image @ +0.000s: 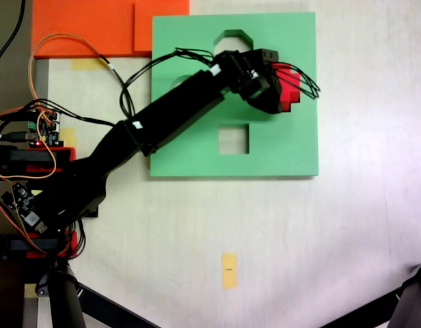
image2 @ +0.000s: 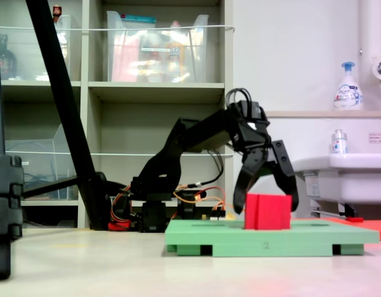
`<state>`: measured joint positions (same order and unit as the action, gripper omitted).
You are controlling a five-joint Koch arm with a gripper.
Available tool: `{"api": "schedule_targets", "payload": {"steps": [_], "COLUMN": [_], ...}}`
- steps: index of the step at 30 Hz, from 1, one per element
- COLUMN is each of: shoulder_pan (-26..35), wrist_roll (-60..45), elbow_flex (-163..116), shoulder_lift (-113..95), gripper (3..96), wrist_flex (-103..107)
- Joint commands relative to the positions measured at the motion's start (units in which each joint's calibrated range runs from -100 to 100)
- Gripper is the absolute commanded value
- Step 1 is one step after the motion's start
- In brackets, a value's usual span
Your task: Put the cross columnar block into the corresponding hole
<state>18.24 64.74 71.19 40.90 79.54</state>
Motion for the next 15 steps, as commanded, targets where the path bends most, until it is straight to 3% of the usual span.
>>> {"api": "schedule_targets", "payload": {"steps": [1,4,10,15], "shoulder_pan": [0.6,0.5,0.0,-1.3], "wrist_roll": [0.1,0.0,-2.9,-16.9], "elbow_flex": [1.0,1.0,1.0,1.0], "shoulder_lift": [-5.4,-10.0,-26.8,-51.1], "gripper": [84.6,94.8,94.8,94.4], "wrist_flex": [3.0,4.2,7.7,14.9]}}
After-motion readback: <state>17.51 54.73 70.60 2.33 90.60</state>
